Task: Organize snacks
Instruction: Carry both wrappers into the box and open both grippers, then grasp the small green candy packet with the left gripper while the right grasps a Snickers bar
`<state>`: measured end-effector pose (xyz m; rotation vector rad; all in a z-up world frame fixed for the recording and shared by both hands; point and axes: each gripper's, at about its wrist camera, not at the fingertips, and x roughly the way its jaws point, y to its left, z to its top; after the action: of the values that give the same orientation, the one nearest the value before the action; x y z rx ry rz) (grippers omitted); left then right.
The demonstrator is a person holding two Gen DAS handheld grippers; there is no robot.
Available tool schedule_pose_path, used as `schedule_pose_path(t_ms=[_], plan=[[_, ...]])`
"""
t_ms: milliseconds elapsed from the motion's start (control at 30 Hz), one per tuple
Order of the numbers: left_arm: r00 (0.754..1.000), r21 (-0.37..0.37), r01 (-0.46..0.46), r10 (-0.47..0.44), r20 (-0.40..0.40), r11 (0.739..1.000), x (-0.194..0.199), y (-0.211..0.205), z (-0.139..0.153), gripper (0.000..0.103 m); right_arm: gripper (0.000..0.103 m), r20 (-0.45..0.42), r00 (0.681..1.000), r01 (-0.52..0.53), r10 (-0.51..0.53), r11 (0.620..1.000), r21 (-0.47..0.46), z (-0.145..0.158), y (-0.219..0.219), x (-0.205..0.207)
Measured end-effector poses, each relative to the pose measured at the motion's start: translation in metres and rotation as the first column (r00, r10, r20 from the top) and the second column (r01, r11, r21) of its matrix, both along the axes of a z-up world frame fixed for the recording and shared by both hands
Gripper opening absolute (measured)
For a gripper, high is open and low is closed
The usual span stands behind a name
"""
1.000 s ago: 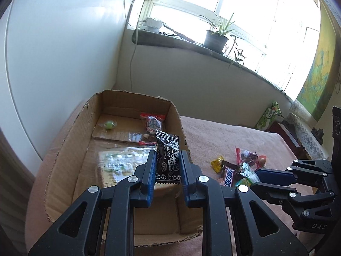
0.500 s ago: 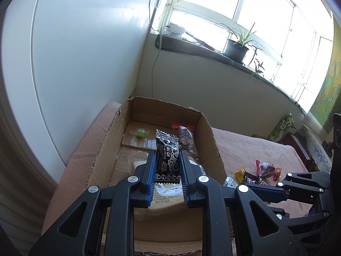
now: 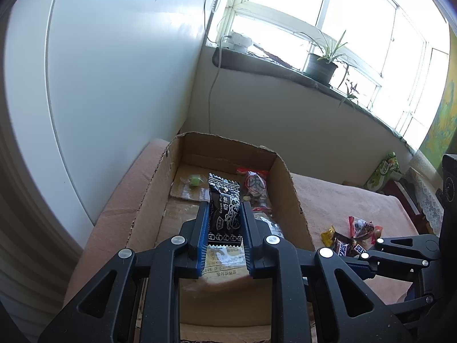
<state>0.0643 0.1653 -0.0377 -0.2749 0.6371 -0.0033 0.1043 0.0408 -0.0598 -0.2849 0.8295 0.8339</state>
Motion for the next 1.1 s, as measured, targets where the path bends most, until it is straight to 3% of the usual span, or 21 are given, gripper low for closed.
schedule_pose_path(t_ms=[300, 367, 400, 533, 633, 1100], plan=[[1.000, 0.009, -0.013, 0.013, -0.001, 1.000, 0.001, -0.002, 0.000, 0.021, 0.026, -0.007, 1.000, -0.004, 0.004, 1.000, 0.003, -0.003, 0.001, 0.004], [1.000, 0.009, -0.016, 0.016, 0.000, 1.000, 0.001, -0.001, 0.000, 0.025, 0.048, 0.005, 1.000, -0.002, 0.002, 1.000, -0.005, -0.003, 0.002, 0.003], [1.000, 0.011, -0.019, 0.019, 0.002, 1.000, 0.001, -0.001, 0.001, 0.027, 0.053, 0.014, 1.000, 0.001, -0.001, 1.000, -0.007, -0.003, 0.001, 0.002], [0.999, 0.016, -0.041, 0.041, 0.012, 0.999, -0.002, 0.002, 0.002, 0.050, 0.061, 0.027, 1.000, -0.005, 0.005, 1.000, -0.009, 0.000, -0.001, -0.002], [0.999, 0.016, -0.040, 0.040, 0.018, 0.999, -0.002, 0.001, 0.003, 0.050, 0.073, 0.039, 0.999, 0.006, -0.005, 1.000, -0.010, 0.001, -0.004, -0.003], [0.998, 0.030, 0.018, -0.020, 0.052, 0.999, 0.001, -0.029, 0.017, 0.051, 0.077, 0.058, 0.994, 0.091, -0.091, 0.996, -0.005, 0.011, -0.051, -0.003]])
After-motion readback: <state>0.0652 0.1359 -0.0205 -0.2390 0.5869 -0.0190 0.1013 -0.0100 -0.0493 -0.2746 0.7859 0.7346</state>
